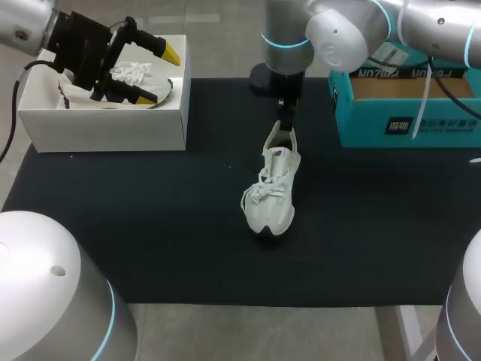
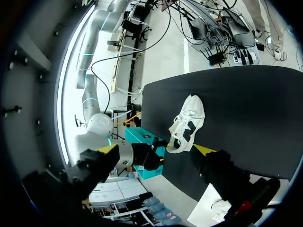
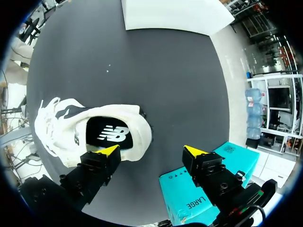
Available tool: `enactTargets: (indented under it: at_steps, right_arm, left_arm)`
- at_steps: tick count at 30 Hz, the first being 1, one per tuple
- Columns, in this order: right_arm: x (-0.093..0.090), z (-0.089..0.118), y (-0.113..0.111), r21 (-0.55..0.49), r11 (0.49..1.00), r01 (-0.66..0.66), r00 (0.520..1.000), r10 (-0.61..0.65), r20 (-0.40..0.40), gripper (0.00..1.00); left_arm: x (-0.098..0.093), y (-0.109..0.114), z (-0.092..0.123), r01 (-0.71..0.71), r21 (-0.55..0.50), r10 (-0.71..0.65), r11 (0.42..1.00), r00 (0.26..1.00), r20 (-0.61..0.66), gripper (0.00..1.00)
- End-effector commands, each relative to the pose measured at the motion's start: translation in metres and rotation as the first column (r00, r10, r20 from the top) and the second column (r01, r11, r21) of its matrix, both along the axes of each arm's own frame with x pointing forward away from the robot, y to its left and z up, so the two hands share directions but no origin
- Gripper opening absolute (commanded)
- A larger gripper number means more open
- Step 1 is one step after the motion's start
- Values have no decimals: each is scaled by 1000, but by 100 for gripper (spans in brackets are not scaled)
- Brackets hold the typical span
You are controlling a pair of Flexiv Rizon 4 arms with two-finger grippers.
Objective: Take the shoe out of the shoebox, open the shoe tongue, remove and reinsert the insole, then place the shoe into the shoebox
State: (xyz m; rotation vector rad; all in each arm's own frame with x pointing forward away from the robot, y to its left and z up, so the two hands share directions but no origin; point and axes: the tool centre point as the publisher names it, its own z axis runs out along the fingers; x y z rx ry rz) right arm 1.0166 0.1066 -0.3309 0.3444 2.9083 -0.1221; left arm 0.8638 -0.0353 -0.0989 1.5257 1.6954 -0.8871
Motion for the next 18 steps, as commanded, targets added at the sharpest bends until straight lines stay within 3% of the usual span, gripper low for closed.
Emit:
enactTargets:
  at_steps: [1,9,18]
  right_arm:
    - [9,-18,2,0,1000,-4,1000,4,-4,82]
    - [18,-37,1,15,1000,-9,1000,9,-27,82]
    - [19,-54,7,25,1000,-11,998,13,-64,69]
  left_arm:
    - [1,0,0,0,5,0,1000,1000,-1,100]
    - [1,0,0,0,5,0,1000,1000,-1,100]
    - [1,0,0,0,5,0,1000,1000,-1,100]
